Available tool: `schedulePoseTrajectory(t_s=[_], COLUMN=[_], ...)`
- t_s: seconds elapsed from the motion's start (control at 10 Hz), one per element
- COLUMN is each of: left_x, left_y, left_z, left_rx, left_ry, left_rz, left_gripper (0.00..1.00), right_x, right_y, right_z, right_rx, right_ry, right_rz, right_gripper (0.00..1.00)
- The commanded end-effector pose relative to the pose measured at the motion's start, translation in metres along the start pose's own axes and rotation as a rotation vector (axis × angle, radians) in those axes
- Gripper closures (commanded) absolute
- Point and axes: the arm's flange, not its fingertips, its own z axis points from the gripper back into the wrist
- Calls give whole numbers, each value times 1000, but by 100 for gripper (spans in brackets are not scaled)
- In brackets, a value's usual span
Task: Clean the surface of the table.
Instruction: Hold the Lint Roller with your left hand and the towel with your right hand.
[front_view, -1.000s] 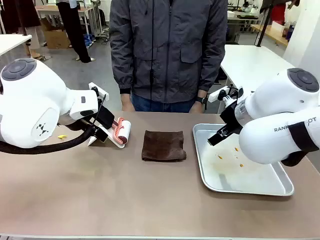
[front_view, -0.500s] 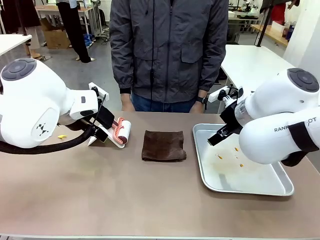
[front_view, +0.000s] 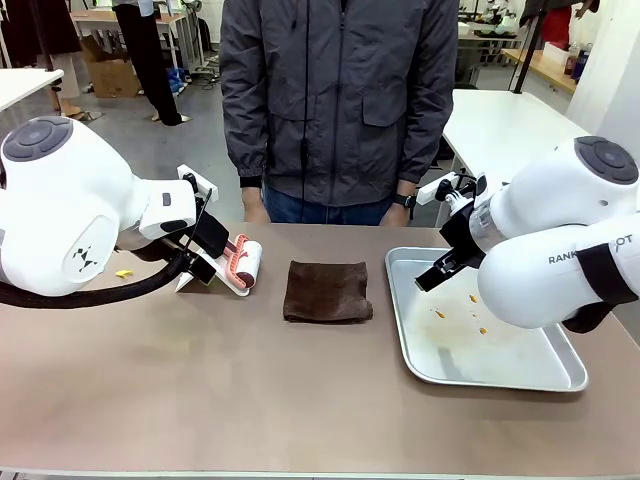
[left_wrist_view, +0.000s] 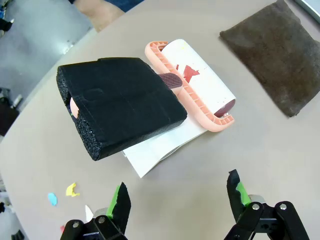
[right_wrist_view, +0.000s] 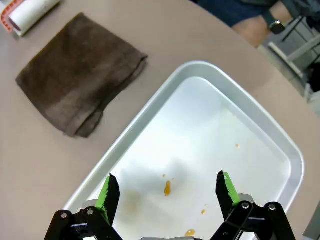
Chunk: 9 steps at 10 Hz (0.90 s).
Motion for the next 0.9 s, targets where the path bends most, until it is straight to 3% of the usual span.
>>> schedulePoseTrajectory(t_s=[0.0, 0.3, 0.4, 0.6, 0.8], left_x=[0, 0, 0, -9, -20], left_y=[0, 0, 0, 10, 27], left_z=[0, 0, 0, 18, 56], left_rx=[0, 0, 0, -162, -260], left_ry=[0, 0, 0, 41, 154], left_rz=[-1, -1, 0, -35, 34], left_gripper=[0, 0, 0, 0, 0], right_x=[0, 0, -3, -10, -26], right_y=[0, 0, -1, -1, -13], right_z=[0, 0, 11, 37, 78], right_rx=[0, 0, 12, 120, 190], right_ry=[0, 0, 63, 214, 231], right_rz=[-1, 0, -43, -60, -134], right_gripper=[0, 0, 0, 0, 0])
